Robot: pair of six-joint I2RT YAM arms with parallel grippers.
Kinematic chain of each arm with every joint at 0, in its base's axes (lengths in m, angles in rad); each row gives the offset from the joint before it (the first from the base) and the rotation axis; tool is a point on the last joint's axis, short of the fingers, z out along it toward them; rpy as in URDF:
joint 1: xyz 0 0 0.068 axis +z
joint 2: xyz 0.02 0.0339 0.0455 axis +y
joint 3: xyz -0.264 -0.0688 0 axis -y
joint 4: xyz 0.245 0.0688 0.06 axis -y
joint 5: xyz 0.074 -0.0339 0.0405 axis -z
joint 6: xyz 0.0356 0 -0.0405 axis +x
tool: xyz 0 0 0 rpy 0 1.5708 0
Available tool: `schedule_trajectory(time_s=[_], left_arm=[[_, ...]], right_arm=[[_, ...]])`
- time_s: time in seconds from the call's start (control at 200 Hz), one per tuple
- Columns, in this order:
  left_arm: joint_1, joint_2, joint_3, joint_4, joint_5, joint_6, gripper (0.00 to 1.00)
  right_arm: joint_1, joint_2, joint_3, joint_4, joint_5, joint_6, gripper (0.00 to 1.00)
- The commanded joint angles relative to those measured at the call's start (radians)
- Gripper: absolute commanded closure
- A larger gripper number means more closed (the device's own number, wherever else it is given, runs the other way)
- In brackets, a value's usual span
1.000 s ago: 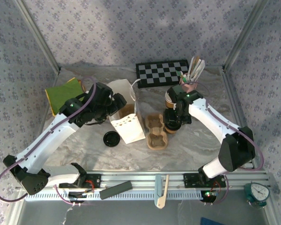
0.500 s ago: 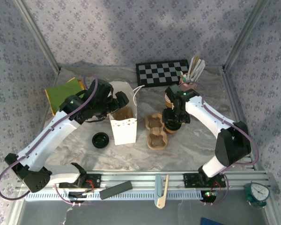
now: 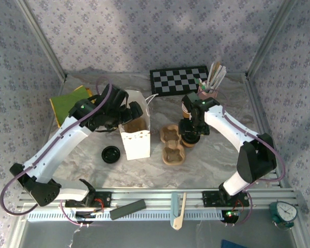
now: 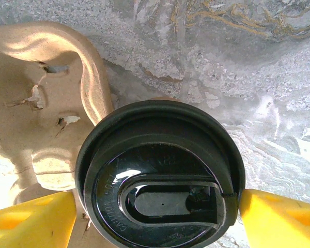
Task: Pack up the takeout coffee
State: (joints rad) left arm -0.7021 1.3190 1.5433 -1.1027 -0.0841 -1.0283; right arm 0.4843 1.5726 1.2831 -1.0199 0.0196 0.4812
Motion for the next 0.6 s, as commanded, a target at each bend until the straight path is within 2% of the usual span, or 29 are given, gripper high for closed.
schedule_trajectory(time_s=[0.0, 0.15, 0.35, 0.595], left_arm=[[0.007, -0.016, 0.044, -0.122, -0.057, 0.046, 0.00], [0.024, -0.055, 0.045, -0.135, -0.067, 0.042, 0.00], [0.030, -0.068, 0.022, -0.118, 0.081, 0.039, 0.00], [0.028, -0.141, 0.024, -0.160, 0.118, 0.063, 0.00]], right_arm=[[0.000, -0.011, 0.026, -0.020, 0.014, 0.005, 0.16], [0.001, -0.016, 0.023, -0.017, 0.012, 0.004, 0.16], [0.001, -0.016, 0.024, -0.015, 0.006, 0.002, 0.16], [0.003, -0.017, 0.014, -0.001, 0.000, 0.002, 0.16]])
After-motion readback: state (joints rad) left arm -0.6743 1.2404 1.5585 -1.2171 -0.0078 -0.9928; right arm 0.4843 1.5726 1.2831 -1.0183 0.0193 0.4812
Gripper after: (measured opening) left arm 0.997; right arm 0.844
